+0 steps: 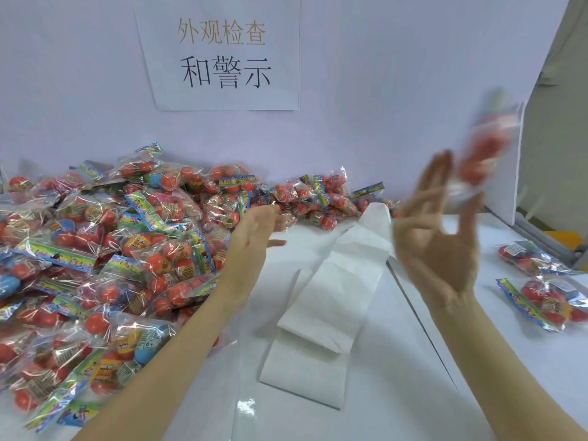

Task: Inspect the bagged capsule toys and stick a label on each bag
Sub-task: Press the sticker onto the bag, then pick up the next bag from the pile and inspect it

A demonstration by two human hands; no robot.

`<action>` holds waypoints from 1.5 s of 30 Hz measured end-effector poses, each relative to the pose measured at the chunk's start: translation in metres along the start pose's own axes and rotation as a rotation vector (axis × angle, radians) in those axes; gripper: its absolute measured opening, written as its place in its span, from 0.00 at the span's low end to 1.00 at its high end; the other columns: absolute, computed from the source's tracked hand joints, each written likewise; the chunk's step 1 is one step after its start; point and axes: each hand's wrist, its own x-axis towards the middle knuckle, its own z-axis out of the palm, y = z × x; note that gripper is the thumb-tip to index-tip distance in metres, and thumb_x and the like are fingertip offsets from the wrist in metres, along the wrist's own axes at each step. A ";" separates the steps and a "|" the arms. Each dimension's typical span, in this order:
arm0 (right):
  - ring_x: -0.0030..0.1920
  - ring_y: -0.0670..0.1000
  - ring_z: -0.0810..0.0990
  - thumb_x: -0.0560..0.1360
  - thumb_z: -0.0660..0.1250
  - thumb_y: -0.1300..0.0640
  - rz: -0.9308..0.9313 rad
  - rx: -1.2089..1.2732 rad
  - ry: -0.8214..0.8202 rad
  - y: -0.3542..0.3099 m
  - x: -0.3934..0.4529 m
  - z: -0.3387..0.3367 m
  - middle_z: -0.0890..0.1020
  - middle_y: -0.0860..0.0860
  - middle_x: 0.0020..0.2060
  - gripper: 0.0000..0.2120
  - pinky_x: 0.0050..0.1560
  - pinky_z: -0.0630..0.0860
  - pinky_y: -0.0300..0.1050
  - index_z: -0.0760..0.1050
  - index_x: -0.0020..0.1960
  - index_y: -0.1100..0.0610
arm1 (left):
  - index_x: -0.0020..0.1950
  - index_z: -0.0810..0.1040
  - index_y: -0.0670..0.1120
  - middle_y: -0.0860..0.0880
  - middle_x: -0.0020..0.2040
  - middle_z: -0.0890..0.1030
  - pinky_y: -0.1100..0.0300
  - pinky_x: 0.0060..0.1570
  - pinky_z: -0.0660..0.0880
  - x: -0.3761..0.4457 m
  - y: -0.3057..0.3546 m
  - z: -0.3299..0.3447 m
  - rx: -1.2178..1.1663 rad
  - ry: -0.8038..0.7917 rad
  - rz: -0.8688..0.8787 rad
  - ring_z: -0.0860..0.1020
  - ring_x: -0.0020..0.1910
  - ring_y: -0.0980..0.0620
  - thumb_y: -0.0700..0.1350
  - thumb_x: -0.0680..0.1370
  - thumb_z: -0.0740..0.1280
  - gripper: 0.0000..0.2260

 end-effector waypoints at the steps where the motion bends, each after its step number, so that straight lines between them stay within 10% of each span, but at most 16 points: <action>1: 0.57 0.51 0.81 0.82 0.65 0.53 0.010 0.133 -0.100 -0.002 -0.003 0.005 0.78 0.53 0.71 0.22 0.51 0.75 0.41 0.71 0.75 0.49 | 0.64 0.79 0.46 0.48 0.58 0.83 0.53 0.60 0.79 -0.001 -0.003 -0.001 0.169 0.061 0.085 0.80 0.60 0.50 0.48 0.85 0.65 0.11; 5: 0.55 0.54 0.82 0.83 0.66 0.58 0.134 0.076 -0.102 0.001 -0.007 0.001 0.81 0.53 0.68 0.26 0.49 0.72 0.38 0.66 0.79 0.47 | 0.67 0.78 0.41 0.40 0.68 0.75 0.45 0.73 0.65 -0.002 -0.021 -0.005 1.022 0.138 0.314 0.70 0.71 0.39 0.41 0.81 0.68 0.14; 9: 0.49 0.51 0.81 0.85 0.62 0.57 0.253 -0.122 0.111 0.013 -0.003 -0.013 0.84 0.53 0.60 0.19 0.48 0.76 0.41 0.74 0.75 0.54 | 0.79 0.65 0.44 0.34 0.82 0.57 0.37 0.79 0.44 -0.008 -0.031 -0.007 1.646 0.007 -0.113 0.53 0.82 0.34 0.54 0.85 0.58 0.25; 13: 0.41 0.47 0.80 0.78 0.74 0.57 0.250 -0.292 0.264 0.021 0.000 -0.023 0.86 0.47 0.50 0.20 0.41 0.76 0.38 0.80 0.70 0.53 | 0.71 0.69 0.44 0.41 0.73 0.69 0.46 0.72 0.61 -0.006 -0.027 -0.011 1.740 -0.040 -0.022 0.67 0.72 0.40 0.41 0.83 0.58 0.16; 21: 0.35 0.47 0.75 0.72 0.77 0.60 0.196 -0.302 0.478 0.025 0.004 -0.032 0.81 0.48 0.42 0.18 0.36 0.72 0.37 0.84 0.62 0.57 | 0.58 0.79 0.34 0.39 0.54 0.79 0.58 0.49 0.71 -0.004 -0.012 -0.009 1.043 0.072 0.408 0.78 0.50 0.42 0.36 0.85 0.62 0.08; 26: 0.40 0.49 0.81 0.76 0.75 0.58 0.166 -0.746 0.691 0.028 0.006 -0.039 0.83 0.51 0.46 0.15 0.40 0.78 0.38 0.84 0.63 0.58 | 0.68 0.78 0.46 0.61 0.43 0.79 0.71 0.42 0.68 -0.004 -0.002 0.002 0.407 0.045 0.190 0.73 0.36 0.62 0.39 0.87 0.58 0.13; 31: 0.58 0.57 0.85 0.81 0.68 0.46 0.131 -1.273 0.593 0.046 0.002 -0.044 0.87 0.55 0.56 0.19 0.61 0.80 0.48 0.81 0.66 0.56 | 0.66 0.79 0.46 0.41 0.51 0.82 0.50 0.54 0.78 -0.013 0.009 0.019 -0.180 -0.068 -0.097 0.80 0.51 0.45 0.40 0.88 0.58 0.12; 36: 0.53 0.53 0.86 0.82 0.66 0.43 0.167 -1.139 0.505 0.052 0.003 -0.033 0.87 0.55 0.54 0.19 0.53 0.81 0.42 0.86 0.59 0.55 | 0.65 0.78 0.42 0.44 0.52 0.84 0.65 0.44 0.79 -0.017 0.008 0.027 -0.224 -0.061 -0.128 0.81 0.47 0.52 0.39 0.87 0.59 0.10; 45: 0.46 0.61 0.88 0.83 0.69 0.55 0.068 -1.238 0.593 0.053 0.002 -0.032 0.87 0.58 0.48 0.09 0.47 0.85 0.52 0.81 0.58 0.59 | 0.63 0.81 0.50 0.47 0.58 0.85 0.54 0.60 0.78 -0.018 0.006 0.027 -0.081 -0.087 -0.204 0.83 0.60 0.46 0.57 0.79 0.71 0.17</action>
